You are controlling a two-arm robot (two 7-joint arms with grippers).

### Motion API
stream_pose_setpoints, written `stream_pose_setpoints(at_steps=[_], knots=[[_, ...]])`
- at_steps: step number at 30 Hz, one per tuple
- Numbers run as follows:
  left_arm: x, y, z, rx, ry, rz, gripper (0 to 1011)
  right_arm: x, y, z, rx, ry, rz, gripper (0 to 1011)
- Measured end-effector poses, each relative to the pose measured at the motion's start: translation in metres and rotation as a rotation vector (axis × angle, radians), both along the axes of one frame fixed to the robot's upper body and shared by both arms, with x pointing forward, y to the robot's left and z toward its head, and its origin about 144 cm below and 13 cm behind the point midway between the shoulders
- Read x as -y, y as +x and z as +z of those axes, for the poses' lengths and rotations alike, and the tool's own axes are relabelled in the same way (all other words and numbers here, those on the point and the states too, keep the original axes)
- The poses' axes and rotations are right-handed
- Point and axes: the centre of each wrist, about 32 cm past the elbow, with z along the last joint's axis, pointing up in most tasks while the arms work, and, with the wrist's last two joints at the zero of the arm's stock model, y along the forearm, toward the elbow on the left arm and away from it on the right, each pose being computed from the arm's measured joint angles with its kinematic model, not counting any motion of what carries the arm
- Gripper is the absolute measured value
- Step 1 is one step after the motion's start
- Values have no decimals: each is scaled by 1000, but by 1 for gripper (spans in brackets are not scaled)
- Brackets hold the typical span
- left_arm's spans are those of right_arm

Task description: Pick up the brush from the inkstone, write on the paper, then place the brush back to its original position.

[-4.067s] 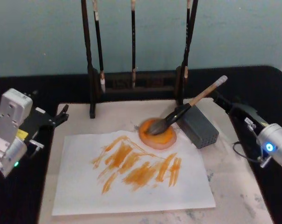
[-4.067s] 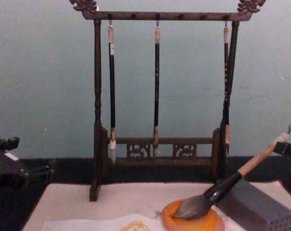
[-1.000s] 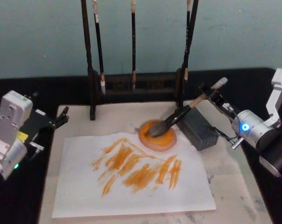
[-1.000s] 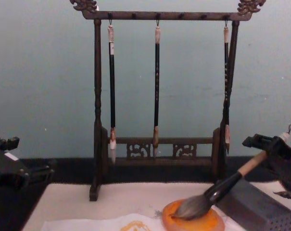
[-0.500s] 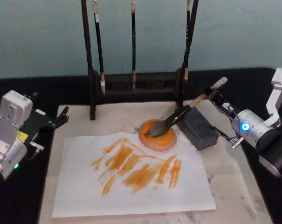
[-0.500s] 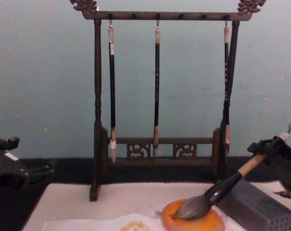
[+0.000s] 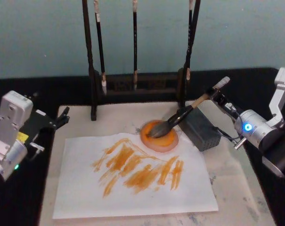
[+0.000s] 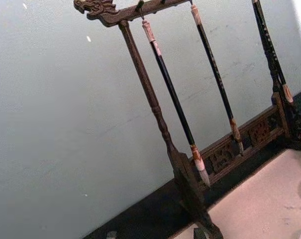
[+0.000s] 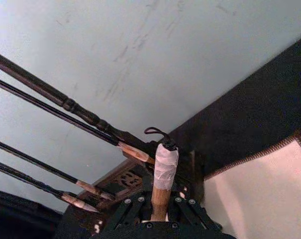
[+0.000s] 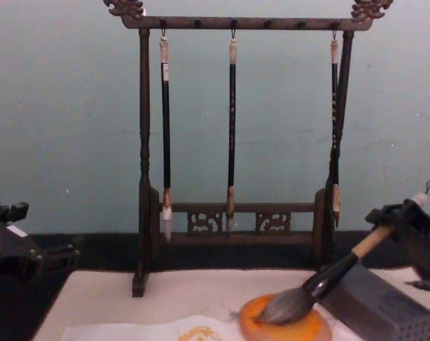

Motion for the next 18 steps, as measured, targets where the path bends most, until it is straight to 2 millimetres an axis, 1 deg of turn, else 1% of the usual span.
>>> stream_pose_setpoints(at_steps=[10,18], knots=[[0,0,0,0,0,0,1001,-4,0,15,81,-12,23,163],[0,0,0,0,0,0,1001,-10,-1,33,219,-132,58,163]])
